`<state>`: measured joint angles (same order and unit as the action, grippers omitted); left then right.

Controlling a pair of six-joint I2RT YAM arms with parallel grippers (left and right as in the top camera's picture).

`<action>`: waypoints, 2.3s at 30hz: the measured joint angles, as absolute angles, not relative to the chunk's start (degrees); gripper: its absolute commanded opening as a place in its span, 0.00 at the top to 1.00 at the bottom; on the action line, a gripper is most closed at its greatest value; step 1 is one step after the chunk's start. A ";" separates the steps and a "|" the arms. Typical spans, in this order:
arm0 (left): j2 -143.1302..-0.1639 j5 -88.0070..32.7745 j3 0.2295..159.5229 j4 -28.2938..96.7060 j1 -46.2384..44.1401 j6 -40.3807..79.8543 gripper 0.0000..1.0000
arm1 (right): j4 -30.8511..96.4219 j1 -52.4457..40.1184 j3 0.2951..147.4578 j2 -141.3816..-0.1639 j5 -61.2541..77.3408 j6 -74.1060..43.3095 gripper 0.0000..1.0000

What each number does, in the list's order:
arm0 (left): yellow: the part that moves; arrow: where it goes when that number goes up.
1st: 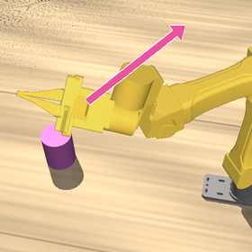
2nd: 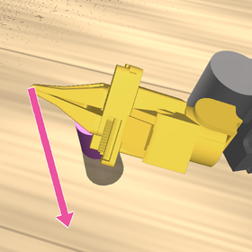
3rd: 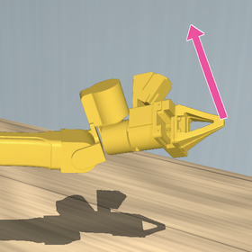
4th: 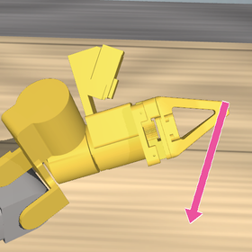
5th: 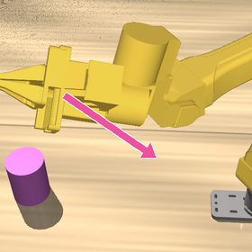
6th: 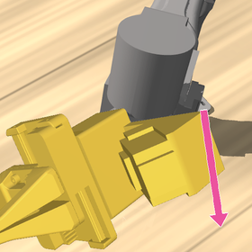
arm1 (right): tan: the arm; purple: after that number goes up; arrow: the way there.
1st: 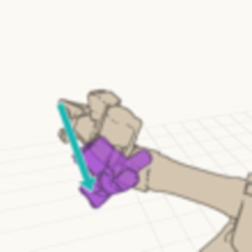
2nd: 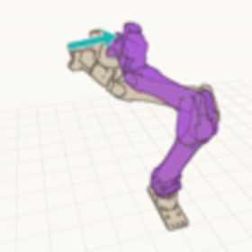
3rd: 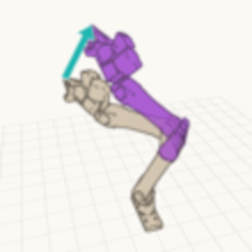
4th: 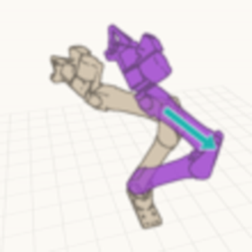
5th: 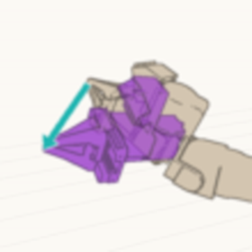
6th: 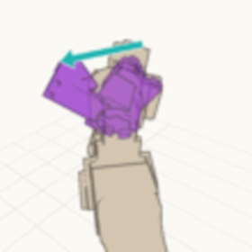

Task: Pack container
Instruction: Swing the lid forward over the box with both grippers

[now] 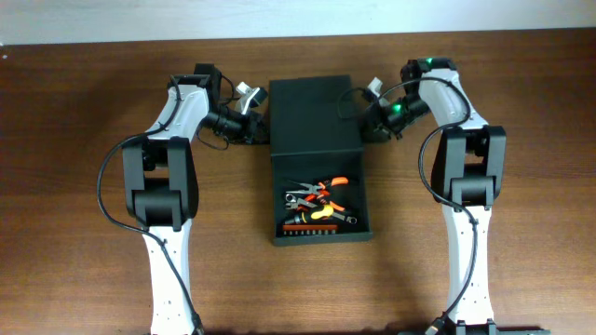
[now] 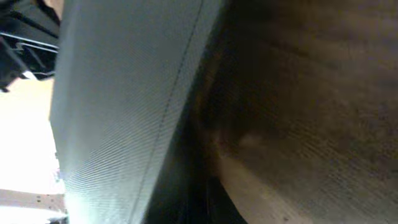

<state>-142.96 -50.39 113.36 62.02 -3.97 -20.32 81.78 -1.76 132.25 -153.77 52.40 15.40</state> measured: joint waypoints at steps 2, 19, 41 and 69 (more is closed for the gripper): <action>-142.96 -50.39 113.36 61.95 -3.97 -20.32 0.98 | 82.70 -1.76 134.76 -153.86 52.38 15.42 0.90; -142.98 -50.37 125.89 66.63 -3.66 -18.39 0.98 | 92.66 -1.76 145.64 -153.95 51.86 16.73 0.90; -143.00 -49.47 147.09 86.61 -5.74 -18.44 0.98 | 97.08 -1.83 150.76 -148.55 47.70 15.94 0.86; -136.51 -43.48 154.85 96.49 -9.50 -18.17 0.98 | 96.99 -3.38 147.50 -130.13 36.80 5.76 0.81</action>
<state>-136.51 -43.48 154.85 96.49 -9.50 -18.17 96.99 -3.38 147.50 -130.13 36.80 5.76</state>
